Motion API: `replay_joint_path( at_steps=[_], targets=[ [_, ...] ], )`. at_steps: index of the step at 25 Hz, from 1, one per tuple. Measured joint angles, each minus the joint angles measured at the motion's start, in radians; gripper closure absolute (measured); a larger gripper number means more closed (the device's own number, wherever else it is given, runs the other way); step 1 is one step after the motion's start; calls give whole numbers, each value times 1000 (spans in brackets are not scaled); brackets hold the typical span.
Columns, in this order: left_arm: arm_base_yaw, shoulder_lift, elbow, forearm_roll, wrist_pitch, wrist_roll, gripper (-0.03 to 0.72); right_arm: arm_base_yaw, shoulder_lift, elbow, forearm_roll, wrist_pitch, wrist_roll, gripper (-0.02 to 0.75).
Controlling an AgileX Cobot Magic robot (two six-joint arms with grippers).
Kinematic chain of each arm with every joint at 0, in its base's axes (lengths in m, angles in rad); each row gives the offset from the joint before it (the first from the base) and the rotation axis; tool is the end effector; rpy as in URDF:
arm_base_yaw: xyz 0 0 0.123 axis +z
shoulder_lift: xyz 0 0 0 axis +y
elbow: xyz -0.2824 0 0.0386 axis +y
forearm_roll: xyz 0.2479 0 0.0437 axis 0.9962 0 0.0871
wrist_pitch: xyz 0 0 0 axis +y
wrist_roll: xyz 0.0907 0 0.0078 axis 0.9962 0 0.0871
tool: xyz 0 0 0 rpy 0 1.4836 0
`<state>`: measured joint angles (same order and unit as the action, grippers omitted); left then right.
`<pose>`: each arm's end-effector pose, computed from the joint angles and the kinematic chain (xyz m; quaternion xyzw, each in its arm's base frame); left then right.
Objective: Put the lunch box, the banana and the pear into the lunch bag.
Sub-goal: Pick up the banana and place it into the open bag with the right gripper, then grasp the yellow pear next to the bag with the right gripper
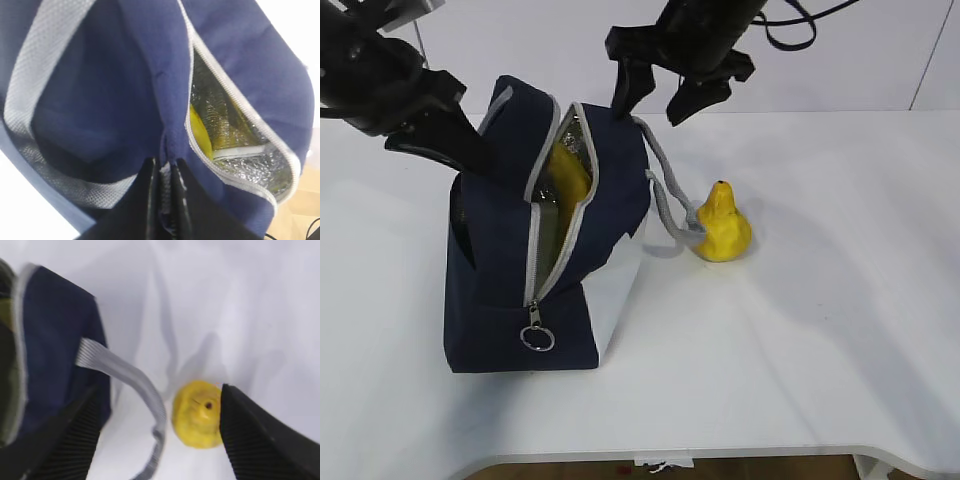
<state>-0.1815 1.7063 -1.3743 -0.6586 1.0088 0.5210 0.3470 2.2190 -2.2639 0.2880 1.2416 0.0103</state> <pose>0.3428 -0.1109 0.2872 0.2023 0.9210 -0.2679 0.1975 0.4496 0.1886 0.3015 -0.1475 0.9522 0.1807 0.1973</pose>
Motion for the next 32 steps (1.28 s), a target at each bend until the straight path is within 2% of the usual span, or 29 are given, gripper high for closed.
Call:
replay_joint_path(
  at_steps=[6,14,19,32],
  targets=[
    [0,0,0,8,2,0,672,0,-78,25,-177,6,62,182],
    [0,0,0,12,31,0,672,0,-103,213,-288,6,80,182],
    [0,0,0,12,33,0,672,0,-85,231,-394,6,116,183],
    [0,0,0,12,38,0,672,0,0,236,-368,3,134,221]
  ],
)
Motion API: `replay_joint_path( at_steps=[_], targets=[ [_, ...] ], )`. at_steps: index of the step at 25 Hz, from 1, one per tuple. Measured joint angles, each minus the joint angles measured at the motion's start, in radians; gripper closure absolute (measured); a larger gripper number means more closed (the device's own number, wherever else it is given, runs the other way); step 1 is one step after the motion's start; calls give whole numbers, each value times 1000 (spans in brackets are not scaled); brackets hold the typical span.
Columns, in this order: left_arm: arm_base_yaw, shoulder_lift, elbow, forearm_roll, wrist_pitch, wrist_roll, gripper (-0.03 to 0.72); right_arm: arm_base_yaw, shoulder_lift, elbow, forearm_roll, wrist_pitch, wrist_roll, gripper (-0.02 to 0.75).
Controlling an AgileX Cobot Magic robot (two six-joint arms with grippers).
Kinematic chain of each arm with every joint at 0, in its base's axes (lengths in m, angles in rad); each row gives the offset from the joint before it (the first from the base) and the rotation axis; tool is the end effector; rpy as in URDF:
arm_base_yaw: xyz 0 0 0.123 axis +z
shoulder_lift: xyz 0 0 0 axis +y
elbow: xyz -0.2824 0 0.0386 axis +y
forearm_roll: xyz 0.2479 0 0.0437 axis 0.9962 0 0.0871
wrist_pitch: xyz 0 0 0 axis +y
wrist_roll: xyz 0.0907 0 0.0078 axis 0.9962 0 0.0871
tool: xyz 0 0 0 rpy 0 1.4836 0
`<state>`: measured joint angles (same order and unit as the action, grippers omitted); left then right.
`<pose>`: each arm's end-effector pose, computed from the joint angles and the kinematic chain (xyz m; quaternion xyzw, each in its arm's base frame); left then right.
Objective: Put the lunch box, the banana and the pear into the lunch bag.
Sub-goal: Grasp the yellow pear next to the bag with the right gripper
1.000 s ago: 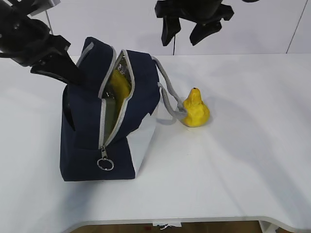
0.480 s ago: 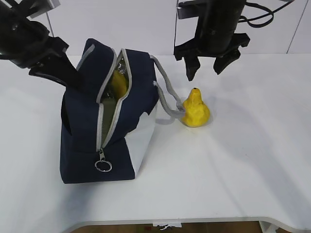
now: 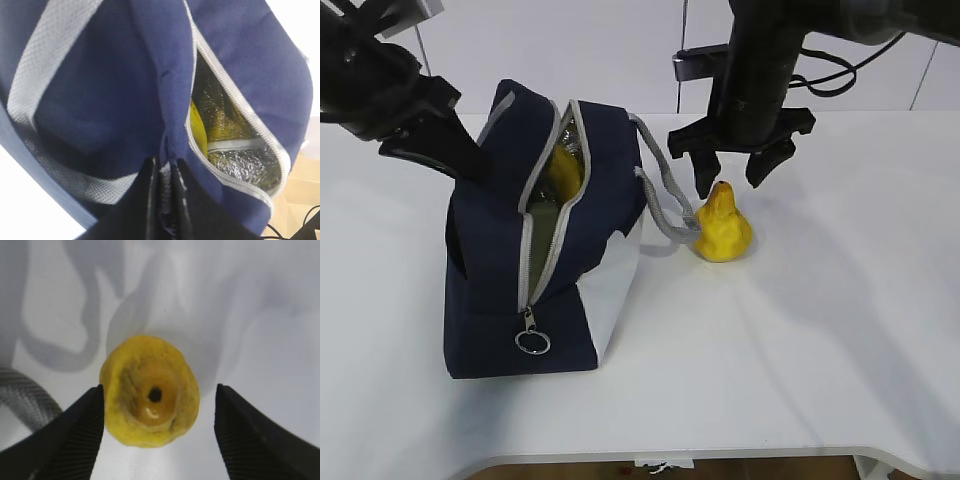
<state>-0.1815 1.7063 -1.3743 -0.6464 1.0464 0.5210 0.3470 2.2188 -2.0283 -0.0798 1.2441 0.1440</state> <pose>0.3395 -0.1106 0.2860 0.2112 0.9226 -0.2678 0.1800 0.4471 0.1544 0.2323 -0.1091 0.9870 -0.0107 0.1175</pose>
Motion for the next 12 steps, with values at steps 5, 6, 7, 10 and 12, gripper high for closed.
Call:
replay_joint_path(
  at_steps=[5,6,7,10,12],
  targets=[
    [0,0,0,0,0,0,672,0,34,0,0,-3,2,222],
    [0,0,0,0,0,0,672,0,41,0,0,-3,2,222],
    [0,0,0,0,0,0,672,0,45,0,0,-5,2,222],
    [0,0,0,0,1,0,672,0,49,-2,0,-5,2,225],
    [0,0,0,0,1,0,672,0,49,-5,1,-5,2,243]
  ],
)
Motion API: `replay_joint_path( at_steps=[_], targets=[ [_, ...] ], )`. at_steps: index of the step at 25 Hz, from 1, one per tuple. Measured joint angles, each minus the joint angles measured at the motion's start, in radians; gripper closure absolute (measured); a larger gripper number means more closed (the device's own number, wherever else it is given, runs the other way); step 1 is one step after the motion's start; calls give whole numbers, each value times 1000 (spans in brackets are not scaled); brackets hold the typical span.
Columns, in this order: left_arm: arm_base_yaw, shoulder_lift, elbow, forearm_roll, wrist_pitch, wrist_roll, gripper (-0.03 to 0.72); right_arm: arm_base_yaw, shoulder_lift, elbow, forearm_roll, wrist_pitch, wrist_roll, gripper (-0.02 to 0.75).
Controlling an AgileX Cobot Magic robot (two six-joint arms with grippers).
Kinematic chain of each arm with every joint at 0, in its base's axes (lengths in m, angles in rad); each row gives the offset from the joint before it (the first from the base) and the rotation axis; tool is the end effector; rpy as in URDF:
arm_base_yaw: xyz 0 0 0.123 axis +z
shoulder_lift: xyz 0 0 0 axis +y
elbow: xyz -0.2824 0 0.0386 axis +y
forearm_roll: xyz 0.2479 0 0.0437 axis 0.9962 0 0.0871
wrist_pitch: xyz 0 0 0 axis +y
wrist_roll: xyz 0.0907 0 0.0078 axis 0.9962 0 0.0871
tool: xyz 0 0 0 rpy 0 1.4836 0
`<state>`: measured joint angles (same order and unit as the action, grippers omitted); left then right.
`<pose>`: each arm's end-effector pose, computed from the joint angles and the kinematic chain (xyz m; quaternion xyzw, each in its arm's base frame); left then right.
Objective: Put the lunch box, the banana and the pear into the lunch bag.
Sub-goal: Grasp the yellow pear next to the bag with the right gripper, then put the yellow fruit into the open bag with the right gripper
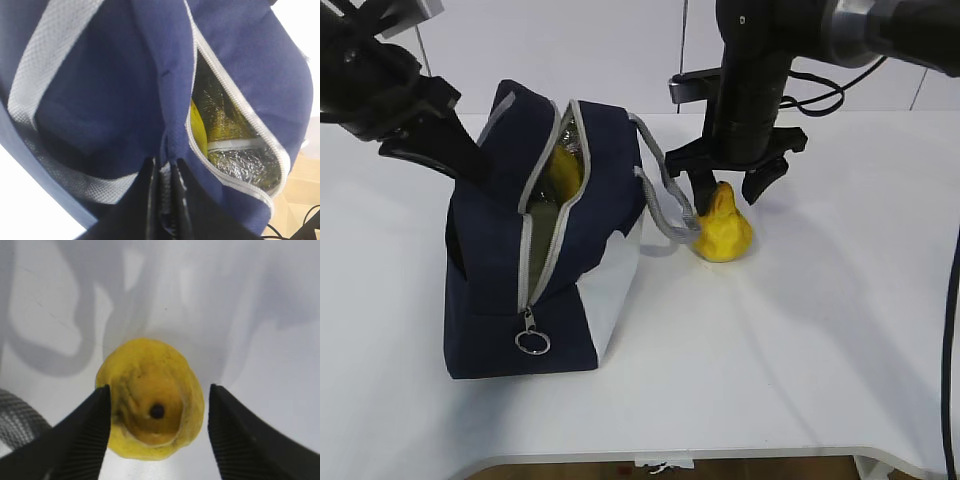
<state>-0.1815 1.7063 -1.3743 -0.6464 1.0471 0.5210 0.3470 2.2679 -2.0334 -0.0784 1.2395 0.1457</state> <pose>0.3394 -0.1106 0.2860 0.2113 0.9227 -0.2679 0.1796 0.4525 0.1565 0.2104 -0.1092 0.9890 -0.0145 0.0983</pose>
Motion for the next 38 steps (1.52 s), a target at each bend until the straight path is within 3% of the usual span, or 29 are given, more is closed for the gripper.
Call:
replay_joint_path(
  at_steps=[11,26,29,38],
  targets=[
    [0,0,0,1,0,0,672,0,0,0,3,-4,-2,467],
    [0,0,0,1,0,0,672,0,-169,0,6,0,-34,493],
    [0,0,0,1,2,0,672,0,-246,0,87,5,-66,493],
    [0,0,0,1,2,0,672,0,-303,-1,509,11,-214,494]
  ],
)
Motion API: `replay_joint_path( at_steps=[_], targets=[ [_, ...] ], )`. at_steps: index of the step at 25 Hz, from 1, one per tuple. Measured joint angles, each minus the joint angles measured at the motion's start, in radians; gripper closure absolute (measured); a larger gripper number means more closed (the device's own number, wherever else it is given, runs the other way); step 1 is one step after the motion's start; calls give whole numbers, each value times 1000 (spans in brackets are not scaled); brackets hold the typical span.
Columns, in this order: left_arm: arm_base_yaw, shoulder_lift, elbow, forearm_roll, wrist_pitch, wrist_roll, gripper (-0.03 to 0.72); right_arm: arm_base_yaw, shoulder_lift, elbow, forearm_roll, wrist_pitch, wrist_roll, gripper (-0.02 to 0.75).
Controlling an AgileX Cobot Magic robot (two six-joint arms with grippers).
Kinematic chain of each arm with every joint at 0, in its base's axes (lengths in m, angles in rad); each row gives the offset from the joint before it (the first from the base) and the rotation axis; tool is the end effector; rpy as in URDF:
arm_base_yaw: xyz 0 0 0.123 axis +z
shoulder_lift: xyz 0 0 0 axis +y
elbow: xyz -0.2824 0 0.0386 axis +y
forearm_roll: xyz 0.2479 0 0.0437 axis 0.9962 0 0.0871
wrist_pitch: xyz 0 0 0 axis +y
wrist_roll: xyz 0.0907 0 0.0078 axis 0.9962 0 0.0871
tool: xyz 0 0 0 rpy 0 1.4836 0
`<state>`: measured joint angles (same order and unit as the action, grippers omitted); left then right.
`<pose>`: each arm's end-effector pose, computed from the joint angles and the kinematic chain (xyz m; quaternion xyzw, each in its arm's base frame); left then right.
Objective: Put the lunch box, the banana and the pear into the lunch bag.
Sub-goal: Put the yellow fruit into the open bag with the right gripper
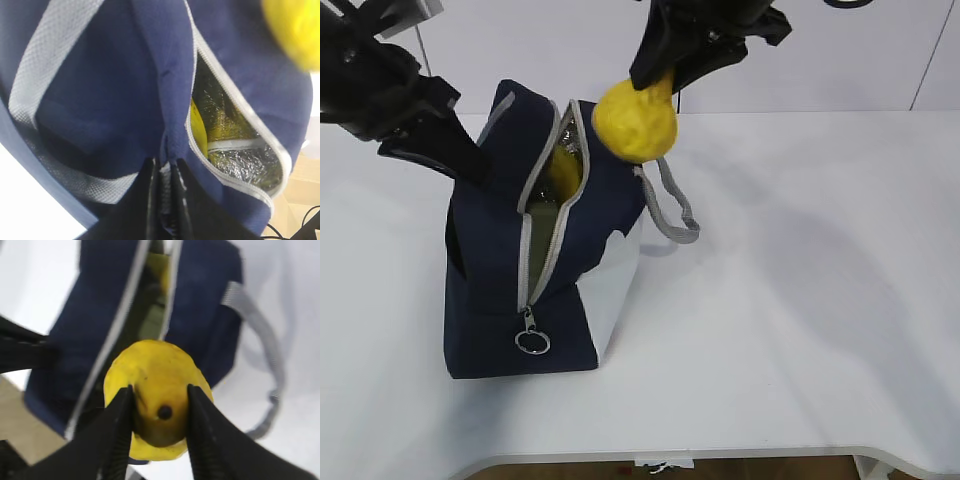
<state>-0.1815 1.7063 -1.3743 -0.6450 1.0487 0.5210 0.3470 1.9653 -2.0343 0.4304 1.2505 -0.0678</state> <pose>0.3393 -0.1105 0.2859 0.2119 0.9228 -0.2676 0.1788 0.3911 0.1798 0.3564 -0.1784 0.9326 0.2428 0.1987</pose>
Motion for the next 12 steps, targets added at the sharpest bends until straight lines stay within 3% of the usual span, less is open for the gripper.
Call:
replay_joint_path(
  at_steps=[6,12],
  targets=[
    [0,0,0,0,0,0,672,0,58,0,194,0,-73,494],
    [0,0,0,0,0,0,672,0,142,0,311,-2,-144,494]
  ],
)
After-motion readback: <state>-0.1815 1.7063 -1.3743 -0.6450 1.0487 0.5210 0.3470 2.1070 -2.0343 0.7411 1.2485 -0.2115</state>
